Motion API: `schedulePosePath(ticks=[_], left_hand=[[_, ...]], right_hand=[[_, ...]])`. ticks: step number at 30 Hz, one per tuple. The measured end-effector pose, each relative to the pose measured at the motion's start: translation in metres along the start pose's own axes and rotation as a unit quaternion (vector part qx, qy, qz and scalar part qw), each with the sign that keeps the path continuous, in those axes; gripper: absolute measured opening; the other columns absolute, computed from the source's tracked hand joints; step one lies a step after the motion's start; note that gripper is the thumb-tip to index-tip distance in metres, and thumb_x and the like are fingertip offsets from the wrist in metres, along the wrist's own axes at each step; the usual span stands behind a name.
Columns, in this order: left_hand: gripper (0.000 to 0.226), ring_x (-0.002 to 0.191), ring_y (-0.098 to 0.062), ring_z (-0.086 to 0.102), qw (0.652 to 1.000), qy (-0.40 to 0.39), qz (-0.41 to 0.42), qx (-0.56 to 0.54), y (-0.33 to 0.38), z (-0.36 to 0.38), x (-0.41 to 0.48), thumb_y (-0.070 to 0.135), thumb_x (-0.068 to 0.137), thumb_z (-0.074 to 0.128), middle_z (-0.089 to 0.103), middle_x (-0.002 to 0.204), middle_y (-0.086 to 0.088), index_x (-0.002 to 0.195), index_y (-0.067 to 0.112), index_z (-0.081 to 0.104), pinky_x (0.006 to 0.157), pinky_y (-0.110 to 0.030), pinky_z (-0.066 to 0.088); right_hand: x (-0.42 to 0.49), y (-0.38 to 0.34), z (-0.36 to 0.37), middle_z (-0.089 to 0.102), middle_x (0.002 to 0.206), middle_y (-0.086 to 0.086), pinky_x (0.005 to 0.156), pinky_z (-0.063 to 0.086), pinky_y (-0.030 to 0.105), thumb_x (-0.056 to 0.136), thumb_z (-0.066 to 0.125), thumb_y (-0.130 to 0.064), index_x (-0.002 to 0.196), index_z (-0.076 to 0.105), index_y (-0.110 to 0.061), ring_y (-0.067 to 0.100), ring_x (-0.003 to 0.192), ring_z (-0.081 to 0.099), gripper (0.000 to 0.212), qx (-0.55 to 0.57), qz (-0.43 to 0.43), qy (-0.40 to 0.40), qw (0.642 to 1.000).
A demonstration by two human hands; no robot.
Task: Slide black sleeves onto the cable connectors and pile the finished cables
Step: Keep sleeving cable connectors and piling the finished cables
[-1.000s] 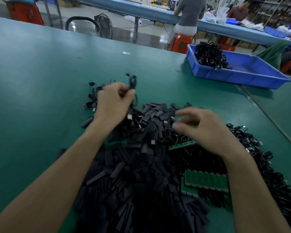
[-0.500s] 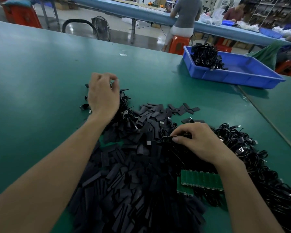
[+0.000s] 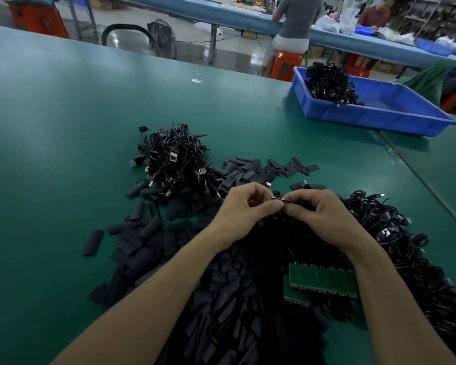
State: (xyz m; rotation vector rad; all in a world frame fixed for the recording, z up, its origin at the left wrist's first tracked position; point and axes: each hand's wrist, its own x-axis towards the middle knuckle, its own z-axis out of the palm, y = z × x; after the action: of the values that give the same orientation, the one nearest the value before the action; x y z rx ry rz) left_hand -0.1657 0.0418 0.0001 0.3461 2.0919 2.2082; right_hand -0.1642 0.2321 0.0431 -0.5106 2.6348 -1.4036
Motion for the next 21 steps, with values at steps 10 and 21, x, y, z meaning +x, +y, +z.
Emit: schedulePosePath(ticks=[10,21], left_hand=[[0.01,0.064,-0.006,0.058,0.997,-0.052,-0.028,-0.048,0.005,-0.006,0.005,0.026,0.077,0.079,0.065,0.07,0.006,0.072,0.021,0.071,0.057,-0.018,0.049],[0.011,0.059,-0.001,0.058,0.977,-0.132,-0.08,-0.149,0.01,-0.005,0.019,0.024,0.077,0.074,0.064,0.065,0.008,0.067,0.022,0.076,0.056,-0.015,0.052]], right_hand=[[0.004,-0.003,-0.001,0.073,0.077,-0.007,0.068,0.048,0.013,0.081,0.071,-0.033,0.084,0.077,-0.024,0.002,0.071,0.066,0.011,0.056,0.007,-0.025,0.998],[0.005,0.001,-0.007,0.073,0.079,-0.004,0.068,0.051,0.016,0.079,0.072,-0.025,0.085,0.077,-0.016,0.005,0.073,0.065,0.013,0.162,0.021,-0.025,0.986]])
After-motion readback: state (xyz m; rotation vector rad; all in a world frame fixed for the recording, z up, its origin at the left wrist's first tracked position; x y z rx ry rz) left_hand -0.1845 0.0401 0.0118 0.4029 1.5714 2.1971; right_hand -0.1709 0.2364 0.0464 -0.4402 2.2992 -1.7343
